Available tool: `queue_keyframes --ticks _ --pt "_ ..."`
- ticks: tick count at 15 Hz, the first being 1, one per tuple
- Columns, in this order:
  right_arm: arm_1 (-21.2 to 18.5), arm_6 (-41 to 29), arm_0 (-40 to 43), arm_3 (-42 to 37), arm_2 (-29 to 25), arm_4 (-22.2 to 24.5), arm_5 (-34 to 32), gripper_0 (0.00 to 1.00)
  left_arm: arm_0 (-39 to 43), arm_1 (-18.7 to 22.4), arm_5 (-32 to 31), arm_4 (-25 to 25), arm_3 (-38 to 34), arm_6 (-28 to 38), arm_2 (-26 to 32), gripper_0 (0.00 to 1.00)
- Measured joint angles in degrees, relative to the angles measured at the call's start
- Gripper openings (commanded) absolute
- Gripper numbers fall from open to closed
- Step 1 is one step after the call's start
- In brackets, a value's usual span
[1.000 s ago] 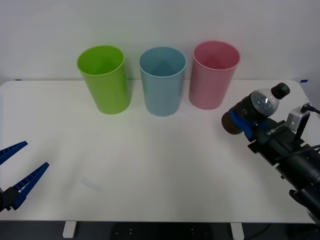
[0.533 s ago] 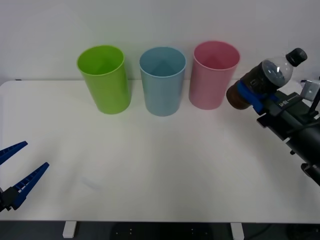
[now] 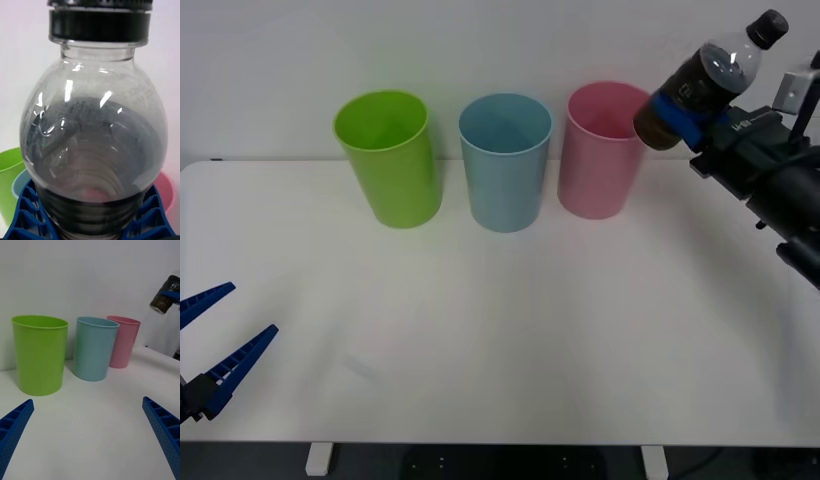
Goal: Grasp the object on the table and drop it into the matching bin: aluminum can to the light blue bin, PET bottle to the pink bin.
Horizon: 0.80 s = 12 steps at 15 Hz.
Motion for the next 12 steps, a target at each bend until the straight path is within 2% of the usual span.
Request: queue_keyframes --ticks 7,12 --pt "0.1 1.0 -16.5 18.8 3.4 4.9 0.0 0.00 0.0 0.0 0.0 0.0 0.0 0.0 0.0 1.00" --pt "0.1 2.3 -23.9 29.0 6.5 5.0 0.0 0.00 0.0 0.0 0.0 0.0 0.0 0.0 0.0 1.00"
